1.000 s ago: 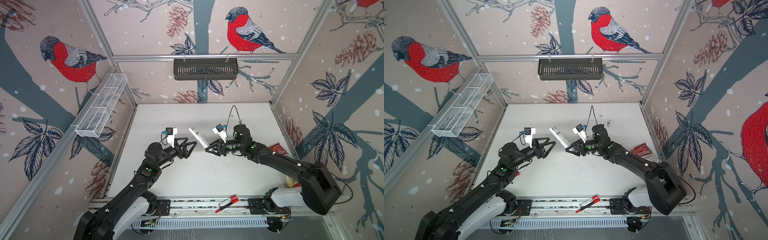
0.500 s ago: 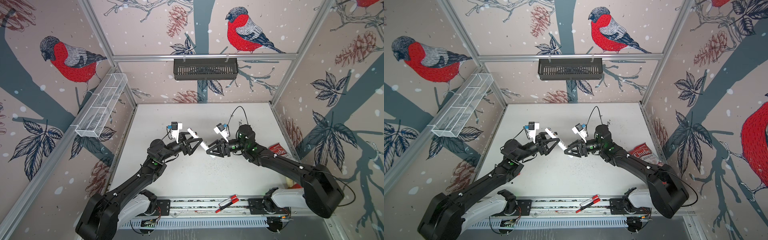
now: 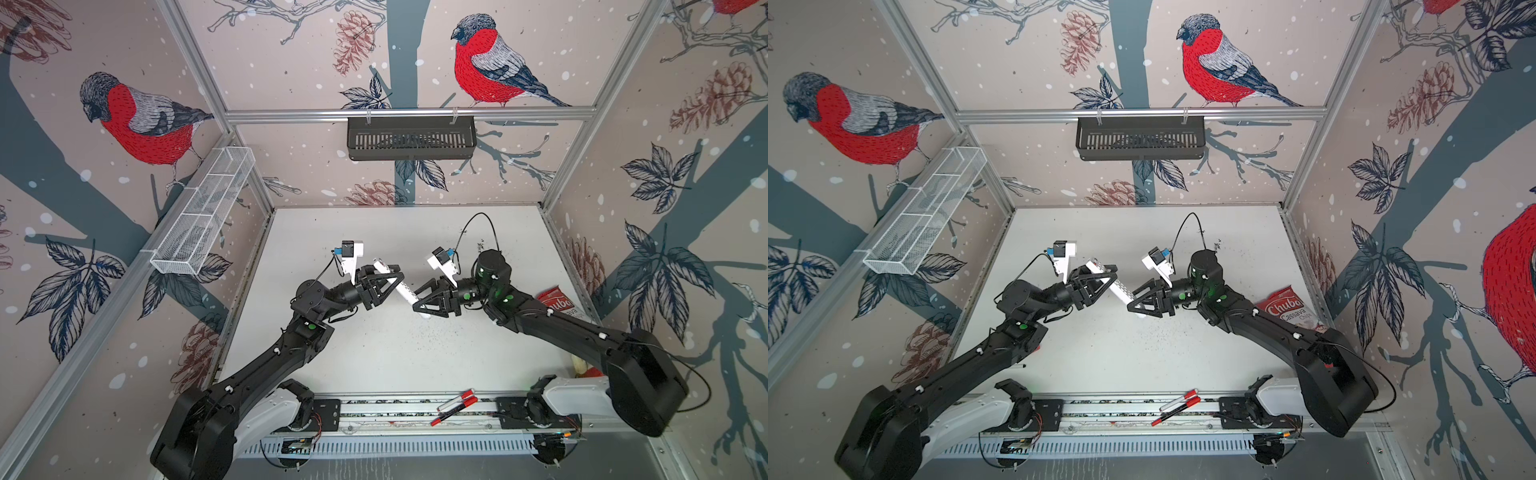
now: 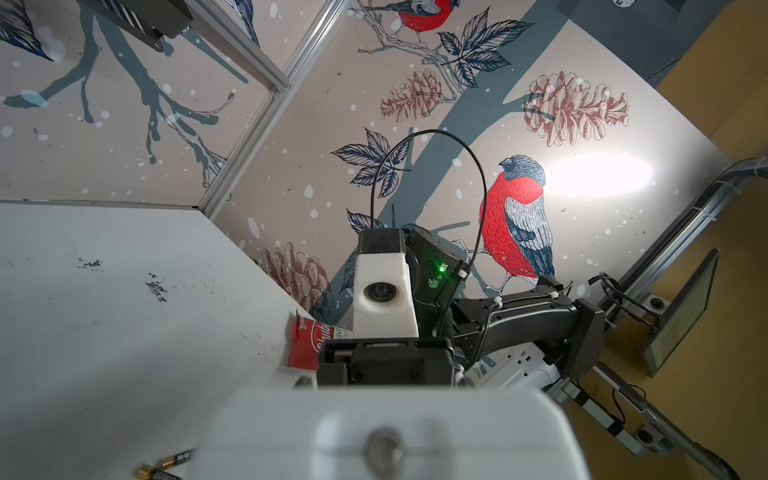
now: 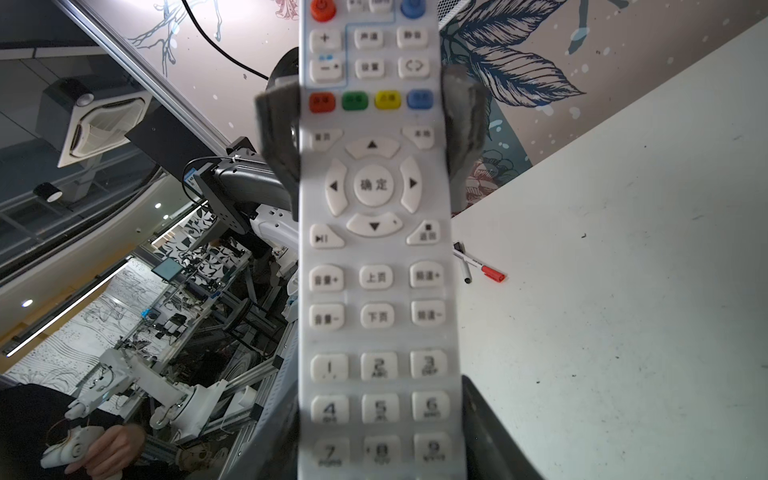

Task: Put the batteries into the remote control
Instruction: 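Bring the remote toward the left gripper while the left gripper approaches it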

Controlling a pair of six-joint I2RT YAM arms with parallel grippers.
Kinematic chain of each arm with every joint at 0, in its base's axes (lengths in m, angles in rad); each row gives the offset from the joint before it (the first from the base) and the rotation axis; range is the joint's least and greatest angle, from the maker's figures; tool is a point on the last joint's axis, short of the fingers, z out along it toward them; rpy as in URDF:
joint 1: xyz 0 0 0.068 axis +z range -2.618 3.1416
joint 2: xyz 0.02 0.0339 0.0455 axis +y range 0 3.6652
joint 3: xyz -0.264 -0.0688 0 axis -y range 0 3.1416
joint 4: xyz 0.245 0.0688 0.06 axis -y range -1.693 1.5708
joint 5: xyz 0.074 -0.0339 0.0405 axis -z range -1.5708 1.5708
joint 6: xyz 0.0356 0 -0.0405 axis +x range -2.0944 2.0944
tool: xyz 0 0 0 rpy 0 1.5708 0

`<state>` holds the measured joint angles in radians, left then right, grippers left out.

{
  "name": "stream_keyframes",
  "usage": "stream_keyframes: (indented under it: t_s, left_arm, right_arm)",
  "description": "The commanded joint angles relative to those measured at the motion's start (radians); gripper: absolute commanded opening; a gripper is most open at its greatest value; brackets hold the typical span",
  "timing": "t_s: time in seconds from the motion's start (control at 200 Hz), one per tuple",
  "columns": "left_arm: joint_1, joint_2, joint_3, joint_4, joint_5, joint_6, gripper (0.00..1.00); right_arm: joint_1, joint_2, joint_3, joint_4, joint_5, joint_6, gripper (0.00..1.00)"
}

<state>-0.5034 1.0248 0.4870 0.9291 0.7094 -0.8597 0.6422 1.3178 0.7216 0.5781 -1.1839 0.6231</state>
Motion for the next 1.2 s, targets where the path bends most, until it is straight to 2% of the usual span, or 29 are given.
stream_keyframes:
  t_s: [0.0,0.07,0.14,0.2,0.26,0.32,0.365,0.41,0.615,0.871,1.101,1.196]
  left_arm:
    - [0.005,0.002,0.010,-0.081,-0.124,0.146,0.45]
    - [0.005,0.000,0.015,-0.117,-0.149,0.157,0.42]
    - [0.004,-0.001,0.025,-0.166,-0.175,0.173,0.40]
    - [0.006,0.001,0.047,-0.239,-0.216,0.187,0.40]
    - [0.005,0.006,0.075,-0.324,-0.262,0.206,0.40]
    - [0.005,0.013,0.111,-0.428,-0.310,0.219,0.40]
    - [0.005,0.020,0.134,-0.482,-0.335,0.225,0.40]
    - [0.005,0.025,0.152,-0.526,-0.352,0.227,0.41]
    - [0.005,0.035,0.188,-0.645,-0.386,0.221,0.41]
    - [0.006,0.012,0.168,-0.620,-0.371,0.197,0.39]
    - [0.005,0.003,0.162,-0.603,-0.334,0.181,0.38]
    - [0.006,-0.003,0.156,-0.597,-0.325,0.173,0.39]
  right_arm:
    - [0.002,-0.013,0.020,-0.097,0.013,0.000,0.43]
    - [0.004,-0.023,0.038,-0.174,0.039,-0.057,0.46]
    - [0.008,-0.032,0.052,-0.228,0.067,-0.098,0.54]
    - [0.018,-0.049,0.065,-0.288,0.116,-0.152,0.65]
    - [0.049,-0.074,0.092,-0.400,0.231,-0.257,0.77]
    - [0.102,-0.114,0.111,-0.506,0.387,-0.374,0.83]
    - [0.145,-0.136,0.108,-0.527,0.499,-0.415,0.87]
    - [0.171,-0.149,0.098,-0.524,0.592,-0.430,0.89]
    - [0.261,-0.149,0.100,-0.526,0.861,-0.462,0.91]
    - [0.293,-0.069,0.134,-0.531,0.926,-0.472,0.90]
    - [0.294,0.039,0.181,-0.524,0.921,-0.473,0.90]
    - [0.293,0.060,0.192,-0.502,0.915,-0.471,0.87]
